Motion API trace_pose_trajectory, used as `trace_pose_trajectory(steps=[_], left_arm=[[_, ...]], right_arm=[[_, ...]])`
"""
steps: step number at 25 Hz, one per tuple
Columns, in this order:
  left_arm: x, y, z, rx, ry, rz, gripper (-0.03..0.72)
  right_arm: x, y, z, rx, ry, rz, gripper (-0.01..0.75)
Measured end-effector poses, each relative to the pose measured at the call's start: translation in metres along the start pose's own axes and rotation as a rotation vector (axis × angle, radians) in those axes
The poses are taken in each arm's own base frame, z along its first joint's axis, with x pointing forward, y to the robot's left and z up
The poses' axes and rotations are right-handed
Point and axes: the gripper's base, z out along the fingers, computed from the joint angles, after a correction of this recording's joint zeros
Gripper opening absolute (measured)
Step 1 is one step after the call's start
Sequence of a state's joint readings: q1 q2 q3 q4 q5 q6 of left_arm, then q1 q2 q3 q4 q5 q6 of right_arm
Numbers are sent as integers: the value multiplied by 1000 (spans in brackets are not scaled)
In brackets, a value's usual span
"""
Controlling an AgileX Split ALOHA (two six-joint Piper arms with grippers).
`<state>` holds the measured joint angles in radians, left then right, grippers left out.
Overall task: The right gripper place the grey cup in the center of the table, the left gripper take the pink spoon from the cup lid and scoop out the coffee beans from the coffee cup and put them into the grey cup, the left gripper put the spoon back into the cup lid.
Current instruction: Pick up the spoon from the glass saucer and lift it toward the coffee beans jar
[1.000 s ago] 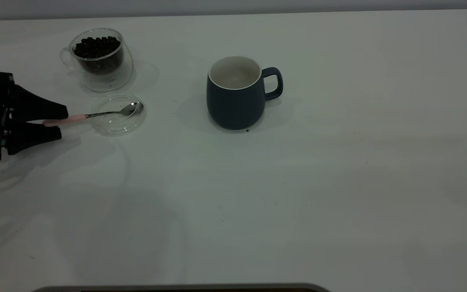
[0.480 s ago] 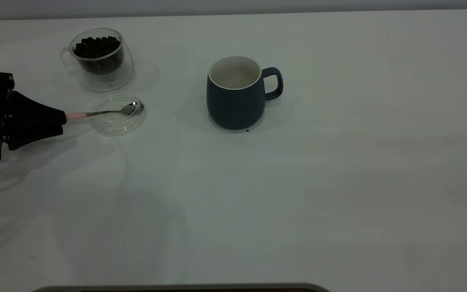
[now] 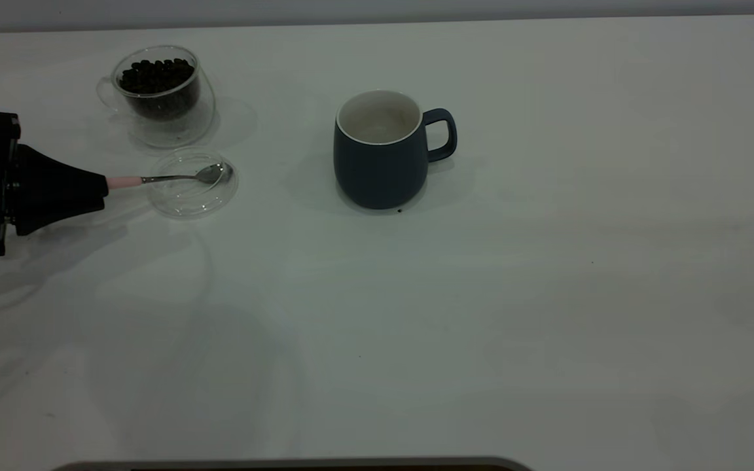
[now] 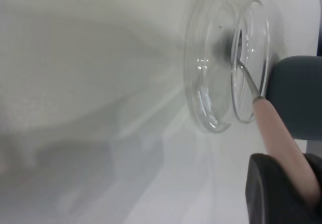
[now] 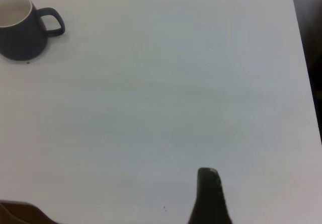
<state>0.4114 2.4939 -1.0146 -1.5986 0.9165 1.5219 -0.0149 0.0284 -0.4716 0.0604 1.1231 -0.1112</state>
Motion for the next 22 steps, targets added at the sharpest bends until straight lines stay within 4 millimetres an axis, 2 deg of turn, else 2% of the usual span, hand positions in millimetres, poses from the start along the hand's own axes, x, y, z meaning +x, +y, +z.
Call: trace_pose_trajectory(steps=[7,22], left_arm=[[1,-3,-2,5,23,4,131],[-19,-58,-40,-140,103,101,130]], right_arm=[[0,0,0,0,0,0,591],[0,0,0,0,0,0,591]])
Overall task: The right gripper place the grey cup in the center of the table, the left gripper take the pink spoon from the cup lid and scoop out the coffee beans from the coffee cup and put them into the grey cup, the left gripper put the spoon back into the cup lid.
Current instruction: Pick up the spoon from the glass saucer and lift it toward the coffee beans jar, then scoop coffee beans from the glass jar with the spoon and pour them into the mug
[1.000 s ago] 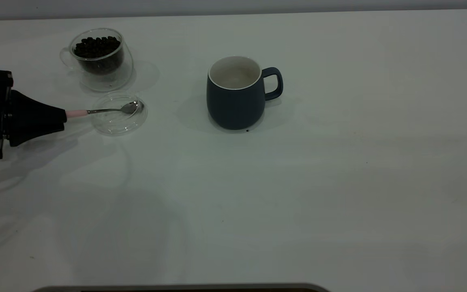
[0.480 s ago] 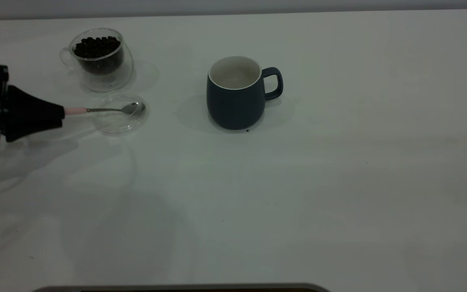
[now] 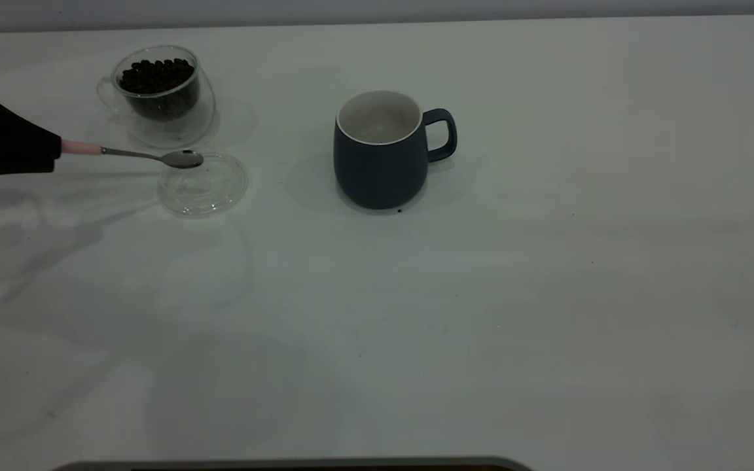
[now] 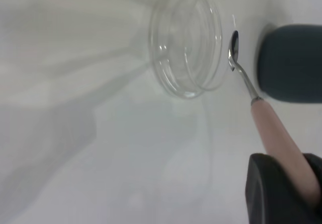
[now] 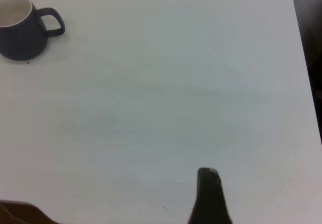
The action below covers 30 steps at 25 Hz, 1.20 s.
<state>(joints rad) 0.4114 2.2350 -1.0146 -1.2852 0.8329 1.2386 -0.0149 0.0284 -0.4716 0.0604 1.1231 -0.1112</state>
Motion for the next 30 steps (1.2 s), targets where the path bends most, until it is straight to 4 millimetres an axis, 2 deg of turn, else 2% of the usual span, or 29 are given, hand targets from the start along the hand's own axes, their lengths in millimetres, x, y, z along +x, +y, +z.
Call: trace_pose_trajectory(steps=[3,6,11,13,15,17,21,26,30], left_arm=[[-3,-9,-7,-8,0,40,130],[-16,-29,-25,-16,-8,143,130],[-60,-83,-71,23,46,271,130],[-78,-97,-88,-24,85,303,130],[-95,-102,-99,-94,96,332,130],[-111,-103,-106,-151,80,351,130],[-132,-85,-97,-168,76,338,128],[-136,-52,-61,-138,140,314,129],[-135,-39,-48,-113,161,309,129]], right_arm=[[0,0,0,0,0,0,591],[0,0,0,0,0,0,591],[0,0,0,0,0,0,591],[0,0,0,0,0,0,591],[0,0,0,0,0,0,591],[0,0,0,0,0,0,591],[0,0,0,0,0,0,591],[0,0,0,0,0,0,591],[0,0,0,0,0,0,591]])
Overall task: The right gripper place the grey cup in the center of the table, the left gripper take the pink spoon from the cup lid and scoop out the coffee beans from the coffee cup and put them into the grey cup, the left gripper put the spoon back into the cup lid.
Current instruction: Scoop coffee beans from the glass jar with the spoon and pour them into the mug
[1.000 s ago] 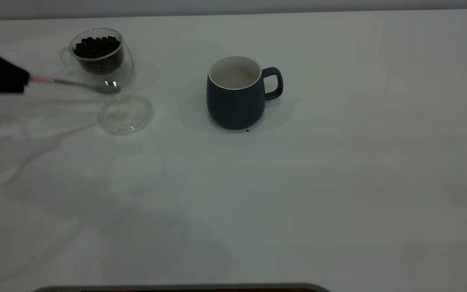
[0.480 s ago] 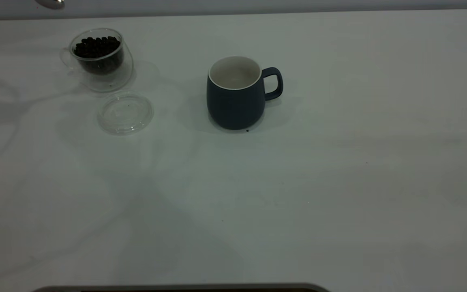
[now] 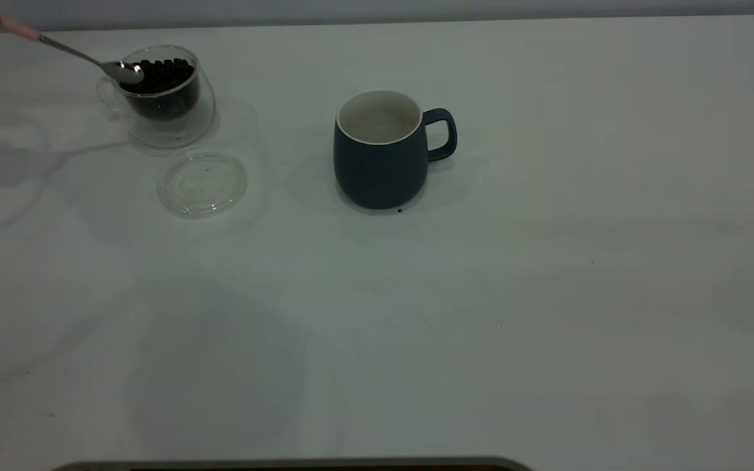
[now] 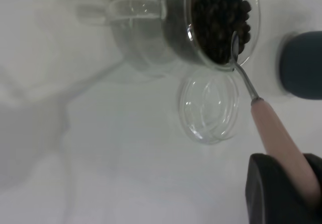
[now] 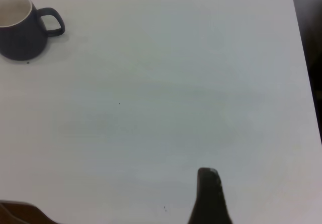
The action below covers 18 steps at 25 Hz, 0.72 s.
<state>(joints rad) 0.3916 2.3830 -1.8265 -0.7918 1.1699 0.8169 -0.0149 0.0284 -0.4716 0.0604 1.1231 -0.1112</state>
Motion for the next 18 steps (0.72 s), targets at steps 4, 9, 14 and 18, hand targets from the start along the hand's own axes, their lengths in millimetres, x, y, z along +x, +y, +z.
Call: trace_pose_trajectory(steps=[4,9,14,18], left_arm=[[2,8,8,11,13,-3,129],[3,9,10,15,13,-3,129],[1,8,12,42,-11,-17,129],[2,13,26,71,-9,-41,129]], right_arm=[[0,0,0,0,-1,0,591],[0,0,0,0,-1,0,591],[0,0,0,0,-1,-1,591],[0,0,0,0,-1,-1,591]])
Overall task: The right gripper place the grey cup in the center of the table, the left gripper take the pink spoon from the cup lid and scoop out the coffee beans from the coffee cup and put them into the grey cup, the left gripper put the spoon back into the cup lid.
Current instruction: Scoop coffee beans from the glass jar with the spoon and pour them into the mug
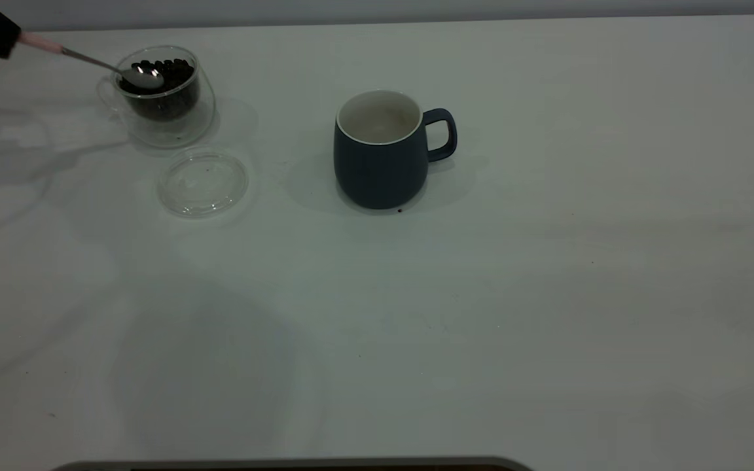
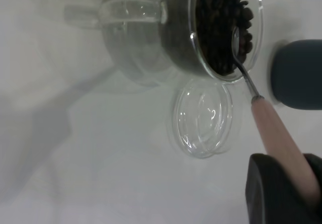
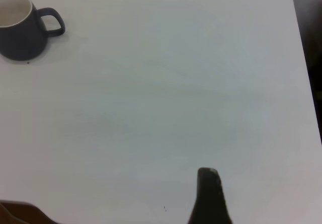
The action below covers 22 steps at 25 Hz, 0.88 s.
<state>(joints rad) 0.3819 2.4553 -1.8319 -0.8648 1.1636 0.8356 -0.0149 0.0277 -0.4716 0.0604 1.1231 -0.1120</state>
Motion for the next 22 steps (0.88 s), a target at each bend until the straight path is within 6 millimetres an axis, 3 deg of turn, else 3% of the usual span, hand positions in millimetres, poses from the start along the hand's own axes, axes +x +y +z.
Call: trace_pose_trajectory(steps=[4,22], left_arm=[[0,6,13,-2,-10,-14,129],[-1,14,25,54,-60,-71,127]], right_arm=[[0,0,0,0,0,0,591],[0,0,0,0,0,1,591]])
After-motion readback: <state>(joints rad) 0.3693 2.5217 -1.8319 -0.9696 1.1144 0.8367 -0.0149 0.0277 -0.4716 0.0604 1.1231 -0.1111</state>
